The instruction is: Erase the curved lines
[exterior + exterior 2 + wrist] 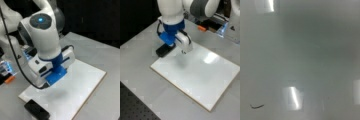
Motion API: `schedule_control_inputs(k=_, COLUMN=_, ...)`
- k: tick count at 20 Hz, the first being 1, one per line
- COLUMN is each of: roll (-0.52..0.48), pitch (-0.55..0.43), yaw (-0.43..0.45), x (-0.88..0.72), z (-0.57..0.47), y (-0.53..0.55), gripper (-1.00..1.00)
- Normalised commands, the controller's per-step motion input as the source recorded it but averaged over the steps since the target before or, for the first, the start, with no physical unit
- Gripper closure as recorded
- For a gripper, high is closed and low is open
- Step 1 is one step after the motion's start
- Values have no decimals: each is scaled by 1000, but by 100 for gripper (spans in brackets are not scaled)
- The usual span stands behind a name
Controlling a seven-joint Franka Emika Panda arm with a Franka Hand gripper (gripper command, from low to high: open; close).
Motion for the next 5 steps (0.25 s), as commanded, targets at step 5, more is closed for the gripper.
schedule_control_inputs(k=5, roll=-221, pitch=7, yaw=48, x=-70, z=-7, y=114, gripper=-100)
